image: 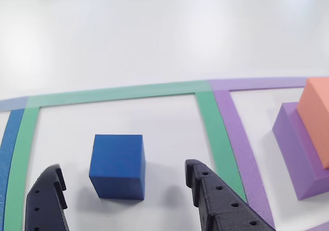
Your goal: Tower of hanoi
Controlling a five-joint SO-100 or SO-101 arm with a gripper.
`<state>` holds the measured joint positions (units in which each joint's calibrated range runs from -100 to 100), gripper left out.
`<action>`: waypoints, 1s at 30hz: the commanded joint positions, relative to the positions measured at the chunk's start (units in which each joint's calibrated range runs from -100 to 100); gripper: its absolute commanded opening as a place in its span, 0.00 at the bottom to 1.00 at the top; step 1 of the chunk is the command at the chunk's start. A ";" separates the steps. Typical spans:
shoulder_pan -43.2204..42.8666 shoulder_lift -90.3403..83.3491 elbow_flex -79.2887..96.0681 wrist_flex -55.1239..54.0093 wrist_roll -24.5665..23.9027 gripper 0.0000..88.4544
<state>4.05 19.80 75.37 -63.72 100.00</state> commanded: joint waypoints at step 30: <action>-3.18 -0.89 -0.81 -1.07 0.00 0.04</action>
<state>1.35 22.41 73.11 -64.04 99.80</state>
